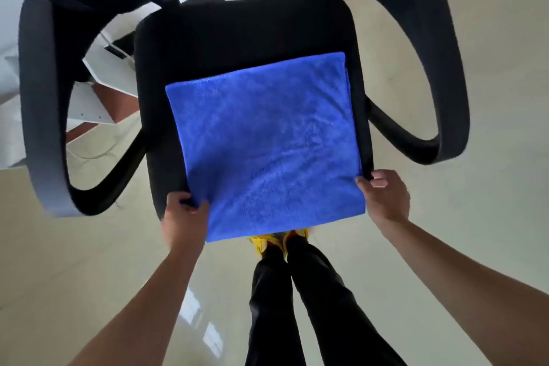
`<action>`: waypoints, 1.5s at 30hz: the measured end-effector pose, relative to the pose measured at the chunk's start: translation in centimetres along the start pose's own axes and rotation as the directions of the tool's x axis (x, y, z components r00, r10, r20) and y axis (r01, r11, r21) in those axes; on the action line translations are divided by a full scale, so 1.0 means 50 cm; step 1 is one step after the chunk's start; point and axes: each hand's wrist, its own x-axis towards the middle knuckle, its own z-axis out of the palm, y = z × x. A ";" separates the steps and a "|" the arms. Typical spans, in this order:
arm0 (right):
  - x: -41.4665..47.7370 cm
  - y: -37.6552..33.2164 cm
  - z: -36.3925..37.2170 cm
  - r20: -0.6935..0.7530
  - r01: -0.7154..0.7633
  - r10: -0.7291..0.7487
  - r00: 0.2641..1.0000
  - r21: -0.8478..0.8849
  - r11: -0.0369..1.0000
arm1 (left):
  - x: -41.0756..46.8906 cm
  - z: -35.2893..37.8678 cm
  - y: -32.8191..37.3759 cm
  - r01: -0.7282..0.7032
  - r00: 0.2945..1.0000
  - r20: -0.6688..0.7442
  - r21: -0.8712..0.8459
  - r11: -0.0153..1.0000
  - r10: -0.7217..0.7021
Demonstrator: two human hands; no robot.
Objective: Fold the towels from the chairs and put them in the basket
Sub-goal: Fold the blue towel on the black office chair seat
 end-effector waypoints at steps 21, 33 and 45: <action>-0.064 0.101 -0.040 0.352 -0.444 0.324 0.878 0.344 0.828 | -0.084 -0.004 -0.116 0.675 0.729 0.548 -0.480 0.560 -0.409; -0.039 0.126 -0.024 0.313 -0.438 0.339 0.887 0.340 0.832 | -0.078 0.025 -0.179 0.556 0.766 0.537 -0.279 0.783 -0.353; -0.084 -0.073 -0.096 0.184 -0.243 0.161 0.970 0.641 0.728 | -0.064 -0.094 -0.008 0.527 0.848 0.461 -0.674 0.518 -0.262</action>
